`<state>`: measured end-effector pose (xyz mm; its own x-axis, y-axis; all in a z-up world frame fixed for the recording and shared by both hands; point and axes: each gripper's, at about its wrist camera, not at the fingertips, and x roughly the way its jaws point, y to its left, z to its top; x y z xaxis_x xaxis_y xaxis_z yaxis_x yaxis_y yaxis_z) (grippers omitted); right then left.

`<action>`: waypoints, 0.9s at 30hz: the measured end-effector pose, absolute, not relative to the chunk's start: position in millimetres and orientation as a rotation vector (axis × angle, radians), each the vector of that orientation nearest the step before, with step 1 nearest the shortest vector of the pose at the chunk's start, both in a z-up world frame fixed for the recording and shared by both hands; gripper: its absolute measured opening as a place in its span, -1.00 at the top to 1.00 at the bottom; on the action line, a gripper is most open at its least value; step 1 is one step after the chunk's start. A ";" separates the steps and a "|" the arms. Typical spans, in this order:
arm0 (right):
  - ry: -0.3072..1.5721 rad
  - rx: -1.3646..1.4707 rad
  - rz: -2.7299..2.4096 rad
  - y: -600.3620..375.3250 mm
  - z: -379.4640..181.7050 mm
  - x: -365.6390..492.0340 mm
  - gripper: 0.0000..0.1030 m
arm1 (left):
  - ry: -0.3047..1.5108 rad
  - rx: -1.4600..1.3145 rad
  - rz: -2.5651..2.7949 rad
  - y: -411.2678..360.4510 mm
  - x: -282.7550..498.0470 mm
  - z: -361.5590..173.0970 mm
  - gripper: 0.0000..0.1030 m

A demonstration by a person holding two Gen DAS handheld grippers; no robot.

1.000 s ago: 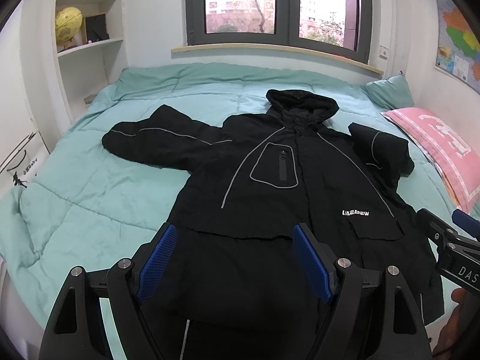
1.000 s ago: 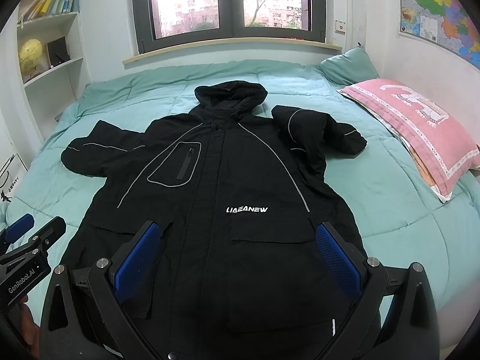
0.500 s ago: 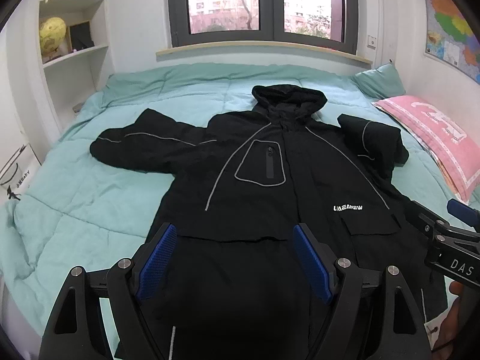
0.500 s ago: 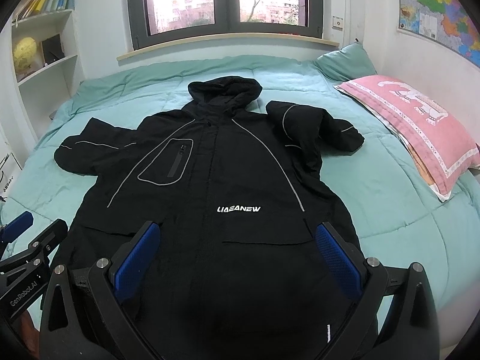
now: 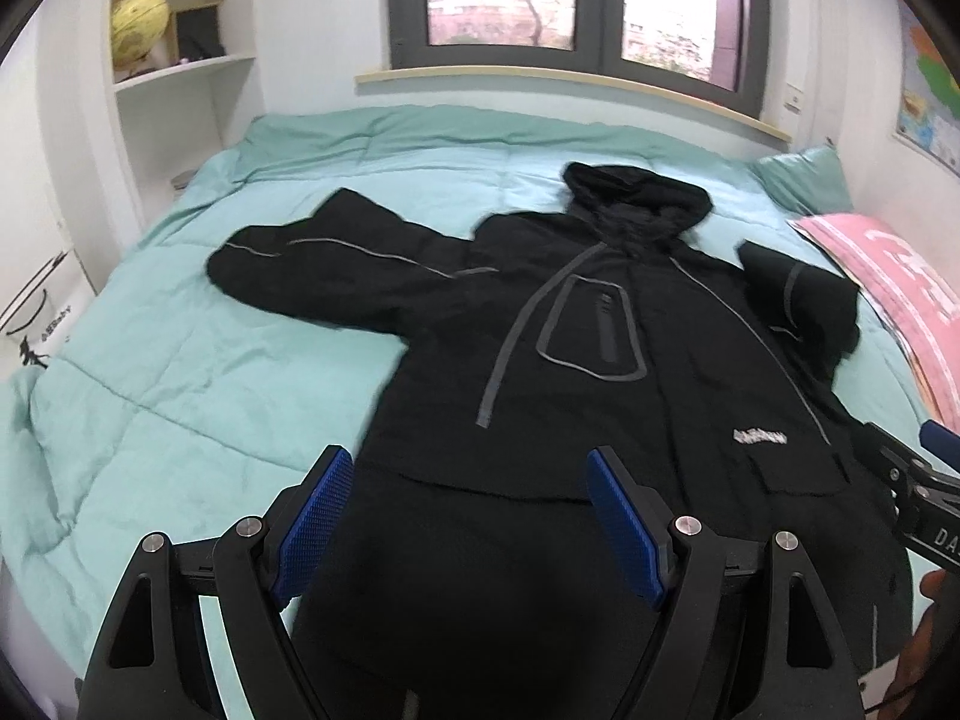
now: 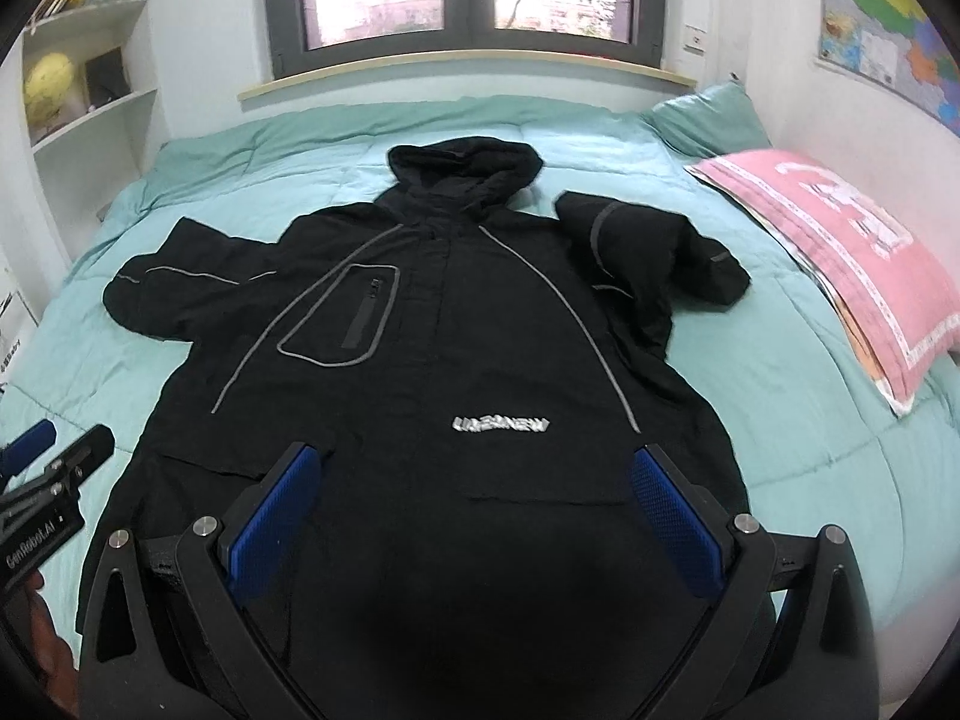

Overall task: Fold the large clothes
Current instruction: 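Grasp the black jacket sleeve cuff with the left gripper and lift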

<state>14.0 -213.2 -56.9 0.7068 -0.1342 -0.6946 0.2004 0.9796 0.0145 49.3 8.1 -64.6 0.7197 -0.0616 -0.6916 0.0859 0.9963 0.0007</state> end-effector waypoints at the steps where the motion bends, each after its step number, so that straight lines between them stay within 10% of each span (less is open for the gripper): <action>1: 0.761 0.081 -0.179 -207.3 -56.1 18.6 -1.00 | 0.758 0.033 -0.067 14.6 53.4 -63.6 -0.57; 17: 0.687 0.085 0.241 -75.6 -32.0 183.9 -1.00 | 0.789 -0.252 0.001 235.1 252.3 -74.4 -0.57; 27: 0.681 0.077 0.275 -73.4 -131.1 277.9 -1.00 | 0.822 -0.558 0.019 331.8 364.4 -149.8 -0.57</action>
<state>277.9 -73.4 -131.1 0.7425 0.2756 -0.6105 -0.2255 0.9611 0.1597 364.4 331.8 -149.8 0.6886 -0.1956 -0.6983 -0.2271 0.8564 -0.4638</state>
